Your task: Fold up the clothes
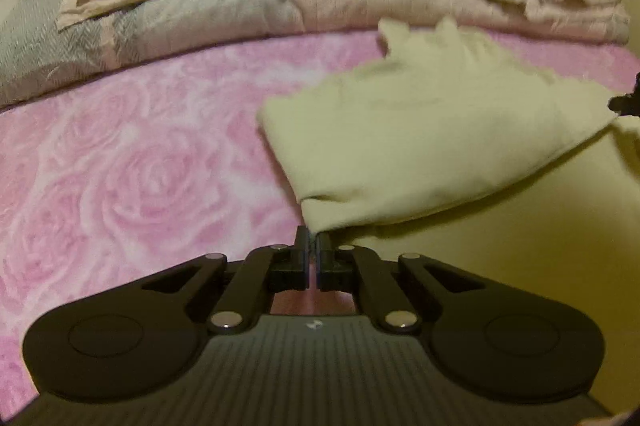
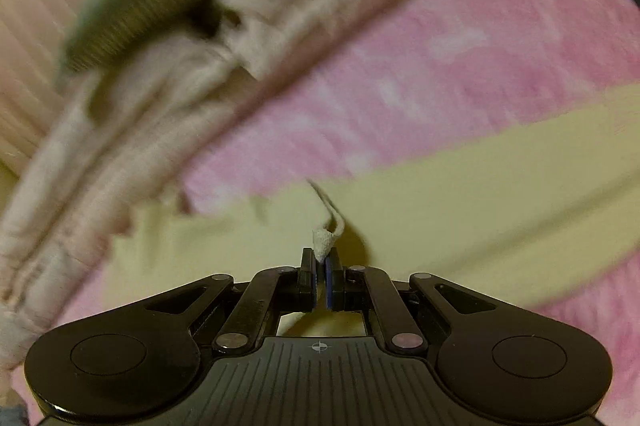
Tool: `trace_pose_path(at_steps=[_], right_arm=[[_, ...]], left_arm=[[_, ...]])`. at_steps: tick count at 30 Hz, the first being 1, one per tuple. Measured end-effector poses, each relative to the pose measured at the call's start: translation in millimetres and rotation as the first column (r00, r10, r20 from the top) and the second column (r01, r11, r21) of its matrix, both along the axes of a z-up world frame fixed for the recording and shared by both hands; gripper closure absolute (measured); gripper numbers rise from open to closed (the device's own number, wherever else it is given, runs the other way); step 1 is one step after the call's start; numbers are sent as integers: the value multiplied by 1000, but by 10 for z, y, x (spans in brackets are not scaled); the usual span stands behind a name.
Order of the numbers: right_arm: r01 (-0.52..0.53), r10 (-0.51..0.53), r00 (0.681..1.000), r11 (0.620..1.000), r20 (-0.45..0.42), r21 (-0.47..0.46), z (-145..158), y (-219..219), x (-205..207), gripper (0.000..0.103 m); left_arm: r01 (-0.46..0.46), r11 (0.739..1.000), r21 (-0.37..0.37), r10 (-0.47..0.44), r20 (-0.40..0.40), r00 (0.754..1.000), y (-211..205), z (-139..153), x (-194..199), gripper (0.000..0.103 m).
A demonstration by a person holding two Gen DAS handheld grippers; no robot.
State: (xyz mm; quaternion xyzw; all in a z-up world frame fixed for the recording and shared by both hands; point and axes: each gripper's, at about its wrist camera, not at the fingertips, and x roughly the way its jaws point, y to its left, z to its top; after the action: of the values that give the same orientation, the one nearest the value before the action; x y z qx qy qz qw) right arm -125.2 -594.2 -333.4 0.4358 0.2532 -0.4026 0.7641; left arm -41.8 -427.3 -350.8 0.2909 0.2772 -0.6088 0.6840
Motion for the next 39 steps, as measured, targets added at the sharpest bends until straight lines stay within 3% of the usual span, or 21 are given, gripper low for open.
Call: trace_pose_path(at_steps=[5,6,7,8,9,11,13,15,17,19,21,23,25,26,27,31,34,36,38,39], right_arm=[[-49,46,995,998,-85,-33,15,77,-6,100],[-67,63,992,997,-111,-40,25,88,3,93],[-92,85,983,995,-165,-37,31,81,39,75],[-95,78,972,993,-221,-64,78,94,60,44],[-94,61,965,988,-255,-120,158,126,63,33],[-125,71,967,970,-246,-209,316,182,44,33],[-152,104,974,959,-201,-241,409,205,27,33],[-195,161,972,960,-171,-203,362,182,76,33],[-237,210,958,963,-195,-127,195,142,145,33],[-270,254,934,962,-252,-32,-24,97,218,34],[-296,273,931,953,-242,-64,3,122,173,34],[-286,266,943,955,-200,-80,67,118,44,33],[-276,259,952,957,-161,-90,121,111,-82,33],[-286,274,945,957,-179,-47,41,76,-116,33],[-296,289,938,955,-192,-9,-29,45,-153,34],[-296,287,948,954,-137,-50,141,-10,-447,33],[-174,175,984,985,-45,13,201,-231,-956,33],[-36,35,999,996,12,79,183,-448,-1430,33],[143,-155,986,976,62,163,120,-645,-2020,33],[225,-246,965,955,94,193,93,-709,-2286,34]], left_arm=[[-57,996,63,59,-35,998,-63,89,68,96],[-84,993,85,89,-57,994,-68,133,107,96],[-111,989,101,118,-71,990,-67,194,140,96],[-137,985,107,146,-75,986,-55,279,164,96],[-163,981,101,171,-76,982,-41,376,178,96],[-206,978,46,209,-74,975,-7,594,167,97],[-191,981,-21,188,-115,975,-50,701,107,96],[-137,990,-45,129,-153,980,-188,675,3,95],[-87,996,-9,84,-176,981,-376,515,-114,87],[-100,990,99,119,-206,971,-556,243,-180,85],[-147,976,159,180,-216,960,-612,97,-219,89],[-158,981,112,178,-208,962,-544,136,-294,83],[-155,975,160,182,-173,968,-545,53,-366,82],[-160,971,176,189,-160,969,-541,16,-388,81],[-171,971,169,198,-154,968,-531,26,-395,81],[-196,970,143,213,-116,970,-515,244,-518,81],[-208,967,149,230,-157,960,-461,376,-617,79],[-217,962,164,250,-217,944,-417,434,-669,79],[-224,959,176,267,-281,922,-370,471,-728,78],[-227,957,180,274,-304,913,-346,485,-763,78]])
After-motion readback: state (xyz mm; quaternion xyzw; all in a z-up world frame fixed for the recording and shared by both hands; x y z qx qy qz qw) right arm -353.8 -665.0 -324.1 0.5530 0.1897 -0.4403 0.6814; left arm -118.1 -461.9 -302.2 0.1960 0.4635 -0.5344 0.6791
